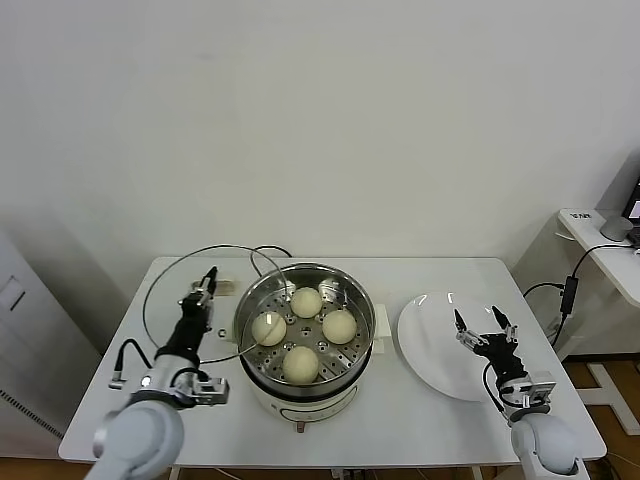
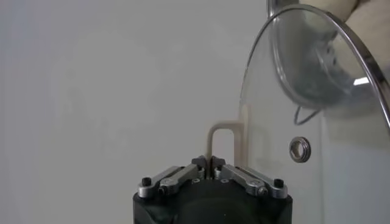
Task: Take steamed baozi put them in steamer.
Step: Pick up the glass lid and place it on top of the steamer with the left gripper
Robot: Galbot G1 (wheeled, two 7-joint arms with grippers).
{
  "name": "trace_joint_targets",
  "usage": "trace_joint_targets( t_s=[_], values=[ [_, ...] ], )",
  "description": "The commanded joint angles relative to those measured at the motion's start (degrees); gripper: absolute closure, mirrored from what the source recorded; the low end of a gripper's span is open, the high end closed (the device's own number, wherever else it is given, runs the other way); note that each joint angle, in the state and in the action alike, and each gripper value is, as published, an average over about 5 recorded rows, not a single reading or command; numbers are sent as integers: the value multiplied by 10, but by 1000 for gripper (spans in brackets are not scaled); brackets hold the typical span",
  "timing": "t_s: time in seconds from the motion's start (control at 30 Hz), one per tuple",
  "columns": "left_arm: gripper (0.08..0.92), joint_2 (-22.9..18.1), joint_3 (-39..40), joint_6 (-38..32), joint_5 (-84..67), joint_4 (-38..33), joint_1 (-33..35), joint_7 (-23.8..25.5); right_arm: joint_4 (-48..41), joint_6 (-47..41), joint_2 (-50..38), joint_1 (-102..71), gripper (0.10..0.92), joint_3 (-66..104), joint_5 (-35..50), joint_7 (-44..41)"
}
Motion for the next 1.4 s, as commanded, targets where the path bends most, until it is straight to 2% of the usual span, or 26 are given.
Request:
trace_joint_targets(
  t_s=[0.03, 0.47, 1.4],
  values=[
    [897, -52, 105, 76, 79, -9, -32, 20, -3, 0, -2, 1, 203, -1, 0, 0],
    [897, -97, 167, 85, 101, 20, -61, 24, -8, -1, -1, 3, 203, -1, -1, 0],
    [897, -130, 206, 81, 124, 50, -71, 27, -11, 2, 6, -1, 203, 0, -5, -3]
  ],
)
